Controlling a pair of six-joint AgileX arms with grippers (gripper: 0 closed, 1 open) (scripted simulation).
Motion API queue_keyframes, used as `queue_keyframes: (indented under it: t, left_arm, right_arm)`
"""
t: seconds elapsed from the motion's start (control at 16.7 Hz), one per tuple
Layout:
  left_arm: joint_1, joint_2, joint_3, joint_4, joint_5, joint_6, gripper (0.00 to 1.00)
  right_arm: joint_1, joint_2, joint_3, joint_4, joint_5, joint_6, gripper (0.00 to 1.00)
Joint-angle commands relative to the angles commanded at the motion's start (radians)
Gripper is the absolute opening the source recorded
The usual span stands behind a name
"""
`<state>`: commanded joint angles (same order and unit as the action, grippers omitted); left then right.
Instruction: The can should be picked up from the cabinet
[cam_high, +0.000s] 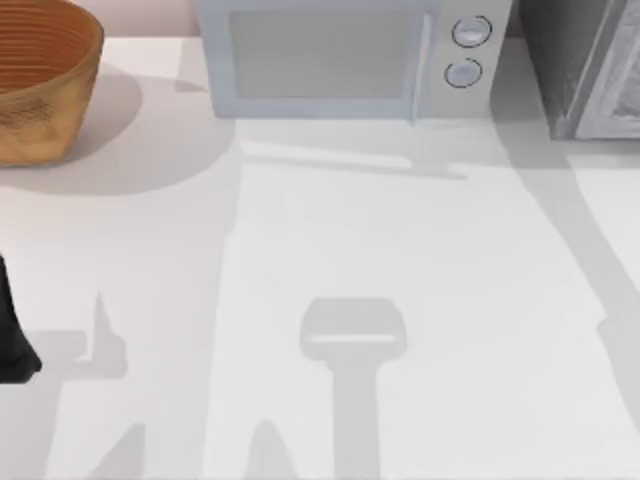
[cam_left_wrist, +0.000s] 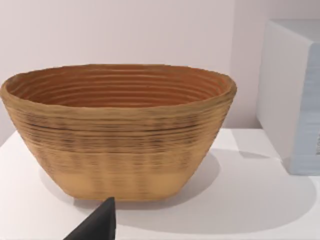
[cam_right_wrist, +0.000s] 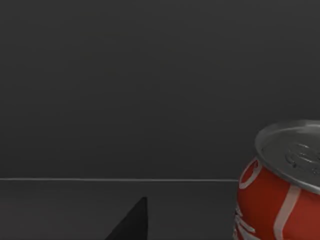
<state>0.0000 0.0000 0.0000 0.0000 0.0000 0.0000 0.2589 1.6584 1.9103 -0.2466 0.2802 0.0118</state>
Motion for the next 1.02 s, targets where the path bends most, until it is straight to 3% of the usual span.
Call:
queue_keyframes:
  t: [0.48,1.02]
  left_arm:
    - [0.0,0.0,0.0,0.0,0.0,0.0,1.0]
    - [0.0,0.0,0.0,0.0,0.0,0.0,1.0]
  right_arm:
    - [0.0,0.0,0.0,0.0,0.0,0.0,0.02]
    - [0.001,-0.001,0.0,0.0,0.0,0.001,0.0]
